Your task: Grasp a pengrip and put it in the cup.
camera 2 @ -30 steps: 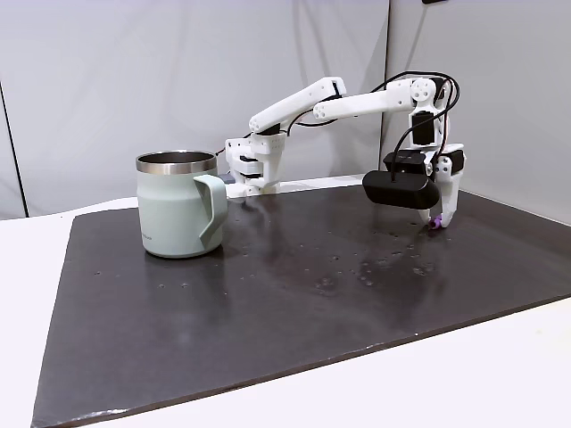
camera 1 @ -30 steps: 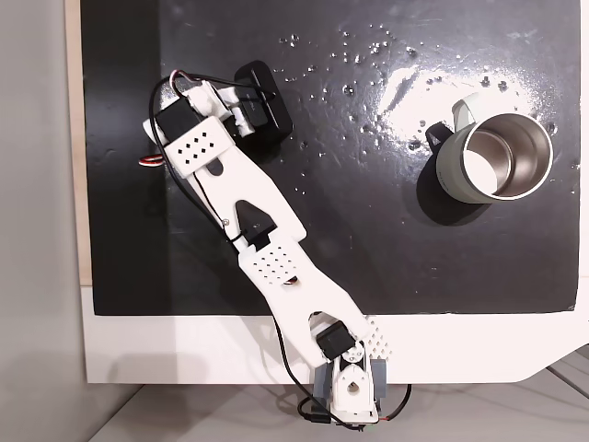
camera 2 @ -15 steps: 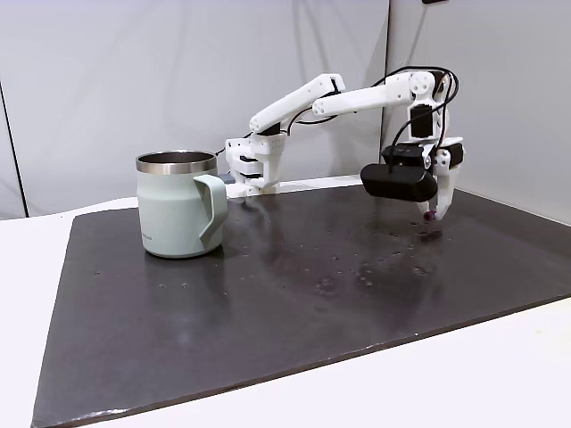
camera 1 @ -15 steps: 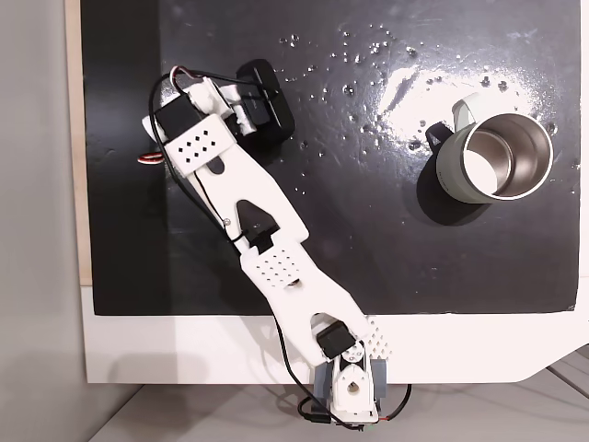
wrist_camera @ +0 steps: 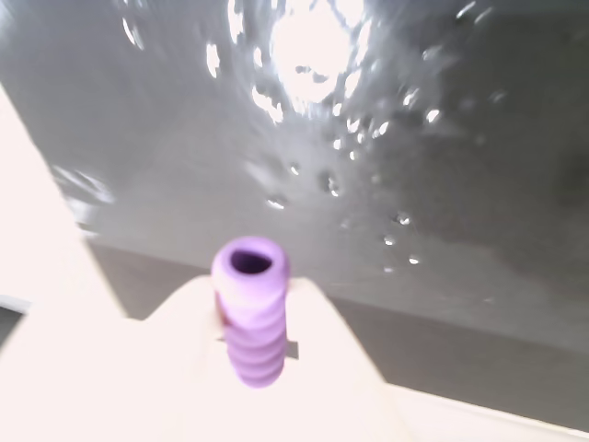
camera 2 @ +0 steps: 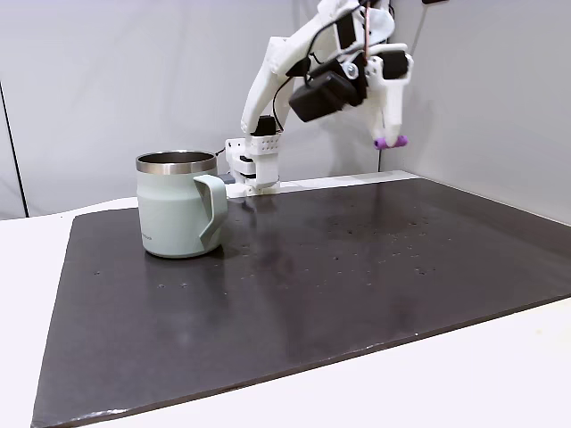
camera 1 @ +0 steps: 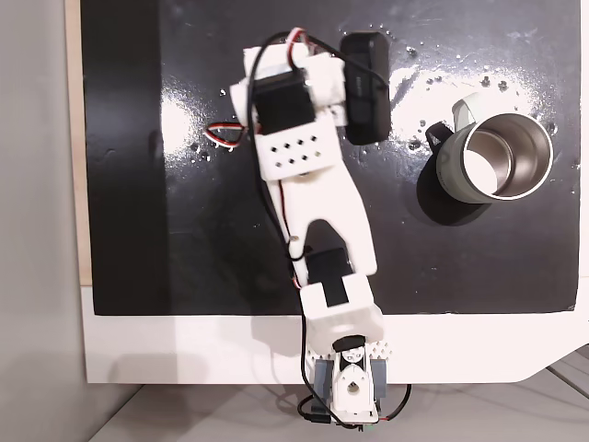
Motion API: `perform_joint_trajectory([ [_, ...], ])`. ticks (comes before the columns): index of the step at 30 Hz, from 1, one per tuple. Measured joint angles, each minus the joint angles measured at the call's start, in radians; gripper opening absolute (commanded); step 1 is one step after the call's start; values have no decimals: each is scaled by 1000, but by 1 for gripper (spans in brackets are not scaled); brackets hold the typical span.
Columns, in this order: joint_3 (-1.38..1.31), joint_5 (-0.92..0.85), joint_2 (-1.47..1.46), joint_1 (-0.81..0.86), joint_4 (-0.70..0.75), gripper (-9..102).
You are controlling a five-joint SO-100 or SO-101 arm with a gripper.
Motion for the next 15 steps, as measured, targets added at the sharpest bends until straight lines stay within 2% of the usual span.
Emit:
perform_joint_trajectory([
  [7,169,-67,275,202,25,0],
  [15,341,-236,528,430,29,0],
])
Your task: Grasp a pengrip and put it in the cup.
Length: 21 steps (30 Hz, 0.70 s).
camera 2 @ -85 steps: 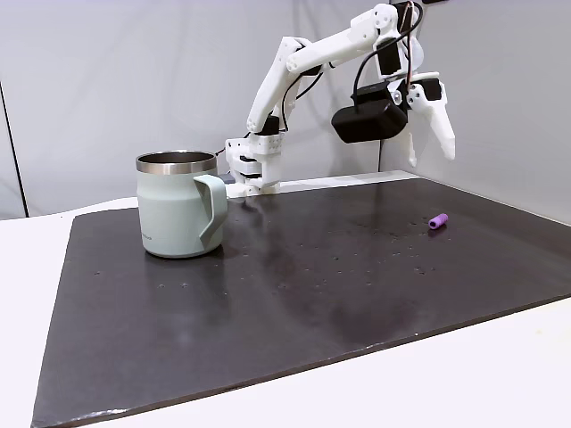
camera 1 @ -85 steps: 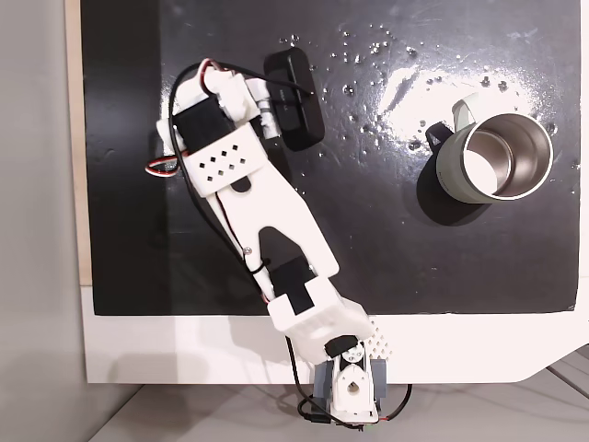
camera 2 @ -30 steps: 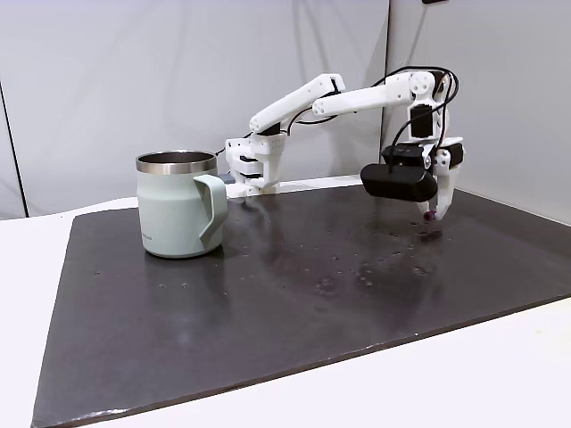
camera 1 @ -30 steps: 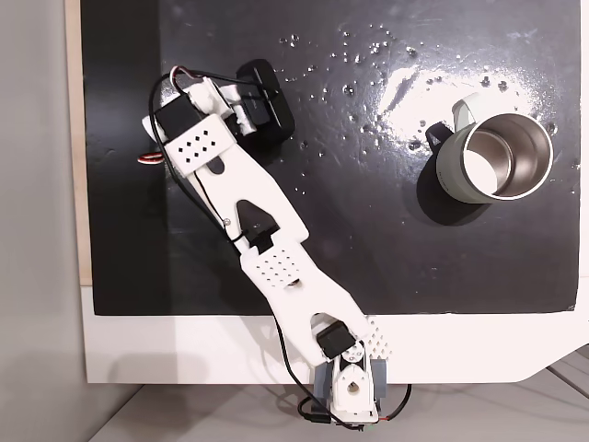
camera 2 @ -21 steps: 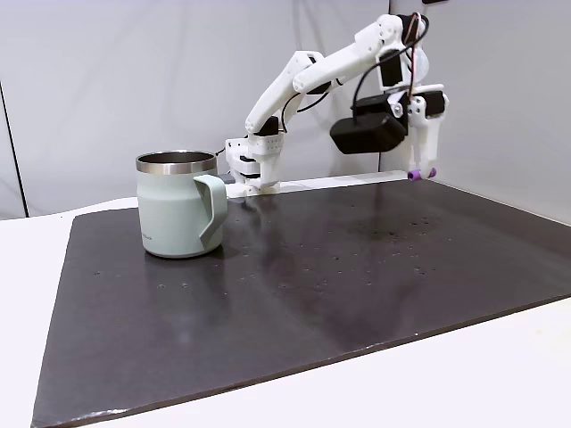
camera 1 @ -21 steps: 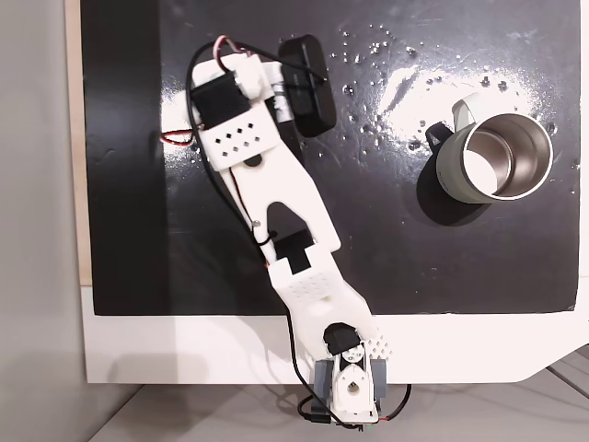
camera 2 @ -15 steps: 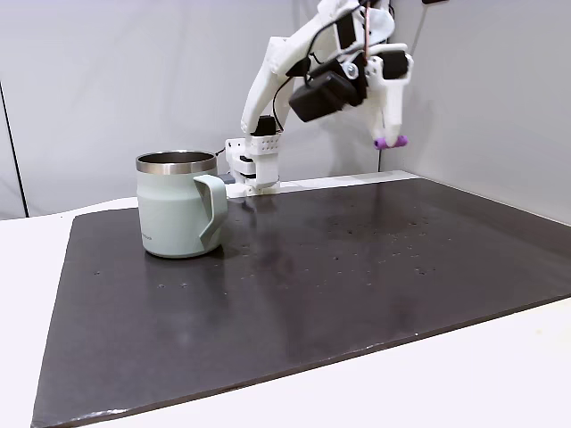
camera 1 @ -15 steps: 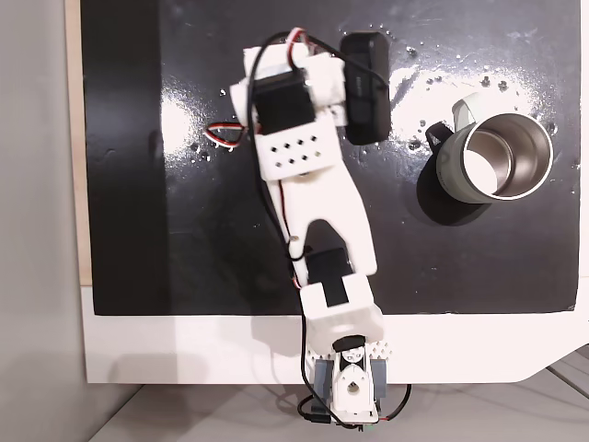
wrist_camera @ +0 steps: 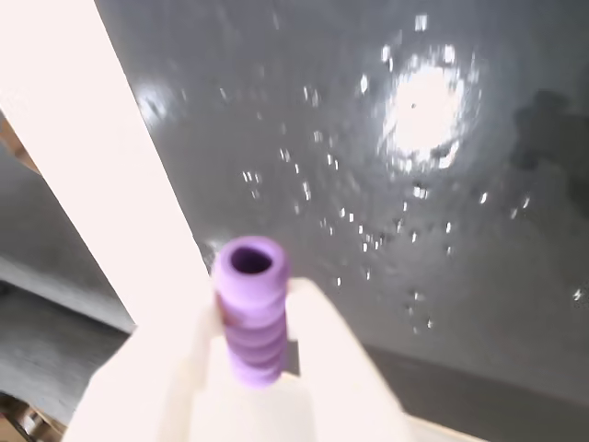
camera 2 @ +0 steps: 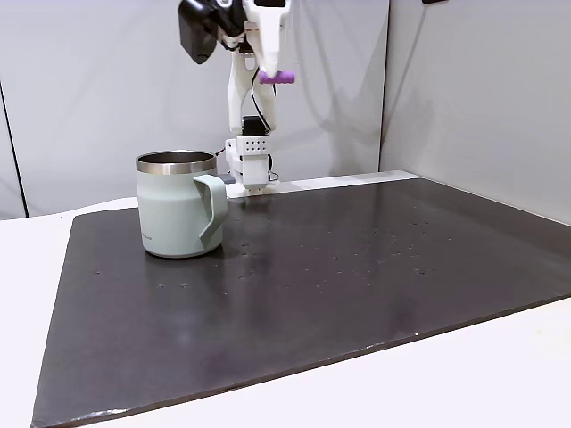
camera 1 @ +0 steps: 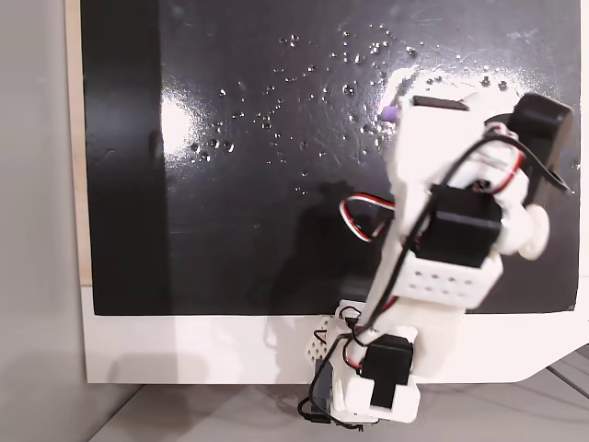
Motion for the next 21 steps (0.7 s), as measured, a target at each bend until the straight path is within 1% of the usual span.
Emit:
perform_joint_trajectory([
  [4,37,-103,38,137,0,0],
  [10,40,-222,2,308,2,0],
  [15,40,-279,-72,354,-5,0],
  [21,12,-299,-190,399,-8,0],
])
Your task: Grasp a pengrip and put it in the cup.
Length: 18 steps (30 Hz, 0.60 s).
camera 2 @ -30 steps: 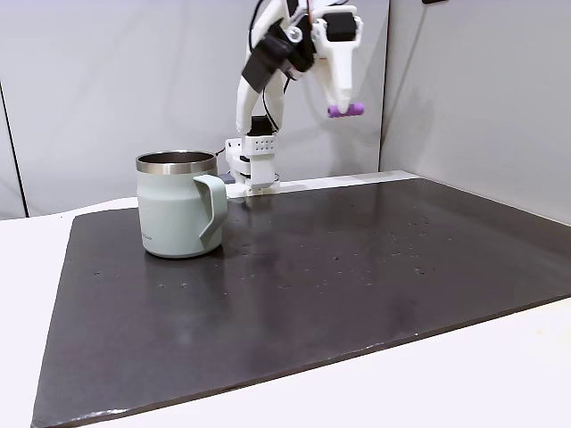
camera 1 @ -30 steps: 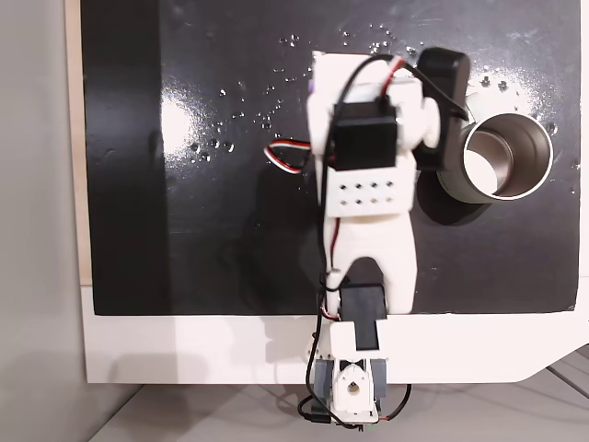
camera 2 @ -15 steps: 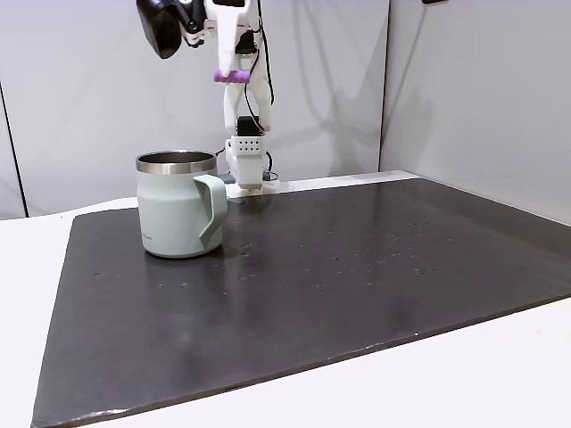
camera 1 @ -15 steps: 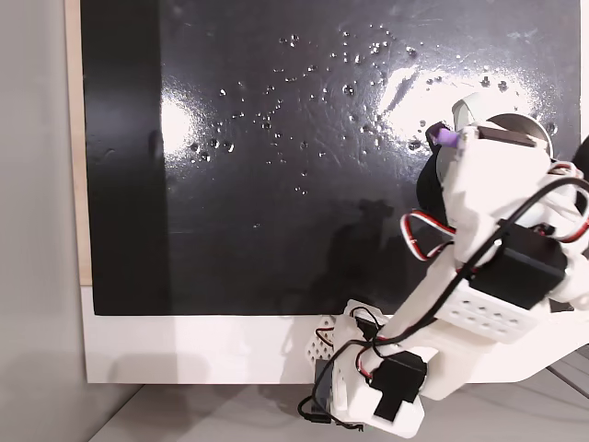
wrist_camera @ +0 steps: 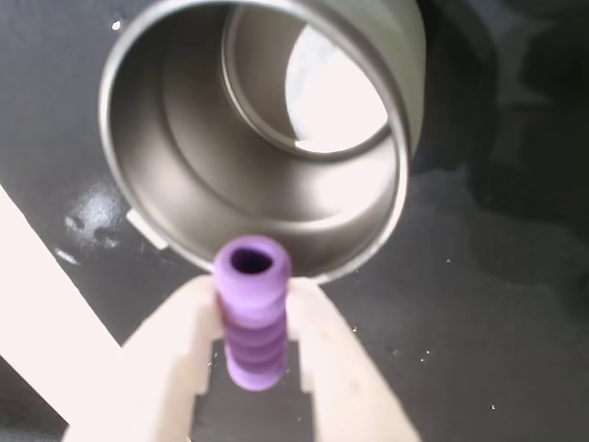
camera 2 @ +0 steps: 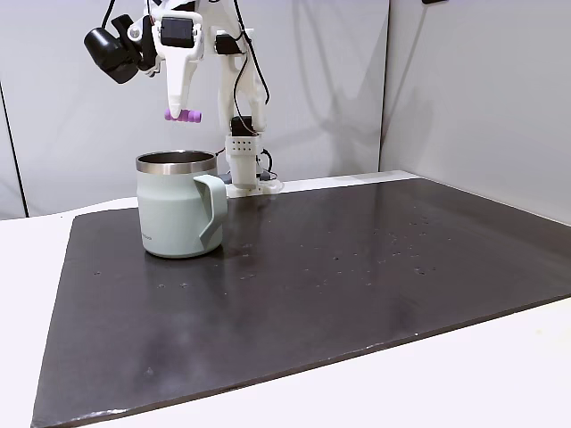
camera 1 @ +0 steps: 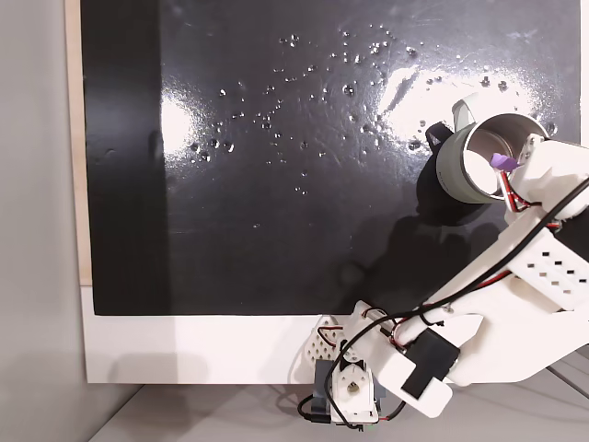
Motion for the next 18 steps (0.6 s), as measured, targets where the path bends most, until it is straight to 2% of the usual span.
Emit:
perform_joint_trajectory([
  [8,-164,-2,-160,32,0,0],
  [9,-169,-2,-161,34,0,2],
  [14,-169,-5,-161,29,0,28],
  [18,-169,-5,-163,32,0,29],
])
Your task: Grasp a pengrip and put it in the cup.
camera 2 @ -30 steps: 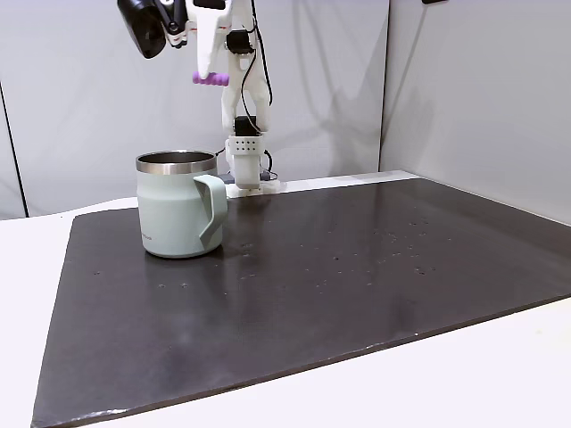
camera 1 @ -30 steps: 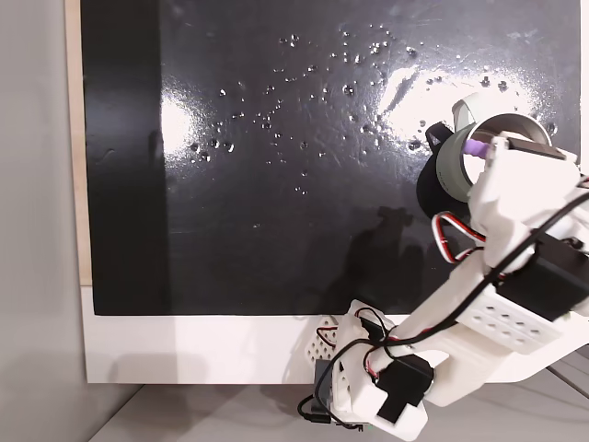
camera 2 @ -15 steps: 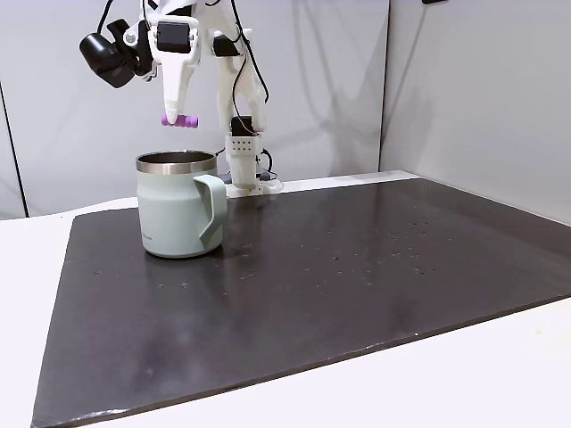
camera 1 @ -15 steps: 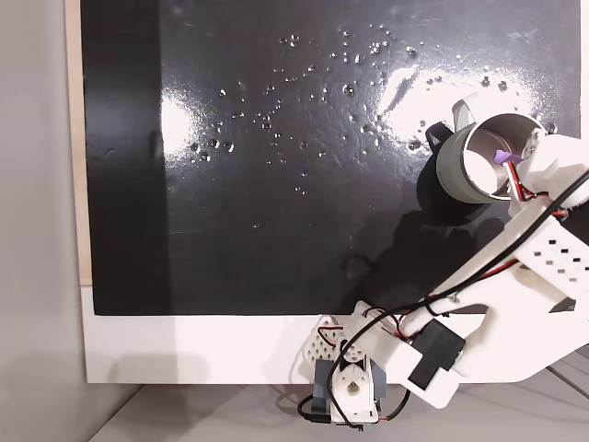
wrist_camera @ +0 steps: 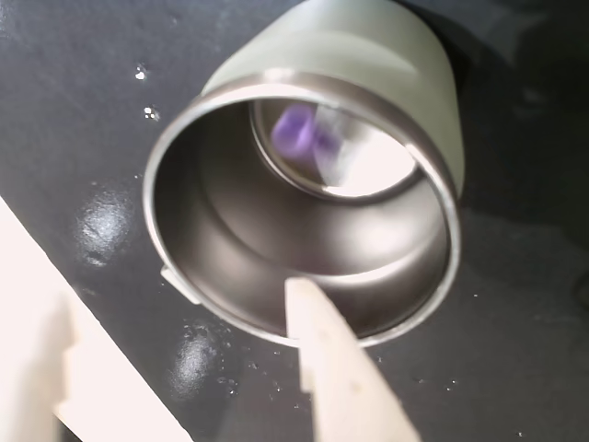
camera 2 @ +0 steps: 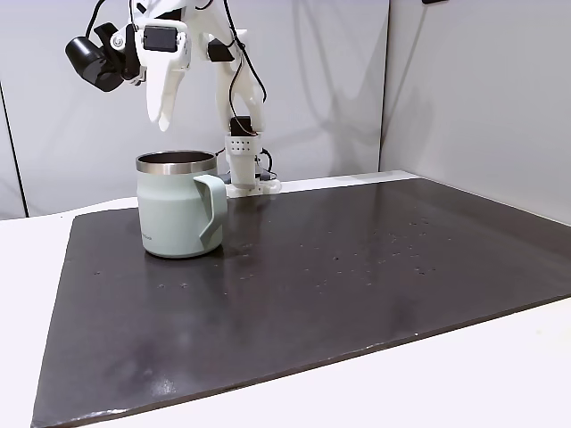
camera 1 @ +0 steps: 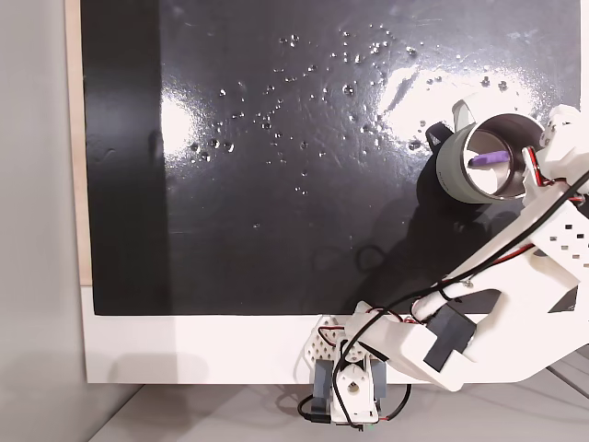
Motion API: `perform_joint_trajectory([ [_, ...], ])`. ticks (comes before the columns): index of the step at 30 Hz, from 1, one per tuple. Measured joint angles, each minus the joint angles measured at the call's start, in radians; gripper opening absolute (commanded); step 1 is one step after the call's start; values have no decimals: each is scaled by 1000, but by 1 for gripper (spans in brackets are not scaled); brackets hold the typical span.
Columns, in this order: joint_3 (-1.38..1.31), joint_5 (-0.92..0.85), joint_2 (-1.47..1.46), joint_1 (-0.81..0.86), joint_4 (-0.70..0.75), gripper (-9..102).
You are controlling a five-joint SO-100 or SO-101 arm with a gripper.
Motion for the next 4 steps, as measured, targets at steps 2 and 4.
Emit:
perform_joint_trajectory([
  [2,0,0,0,0,0,29],
  [4,0,0,0,-2,0,29],
])
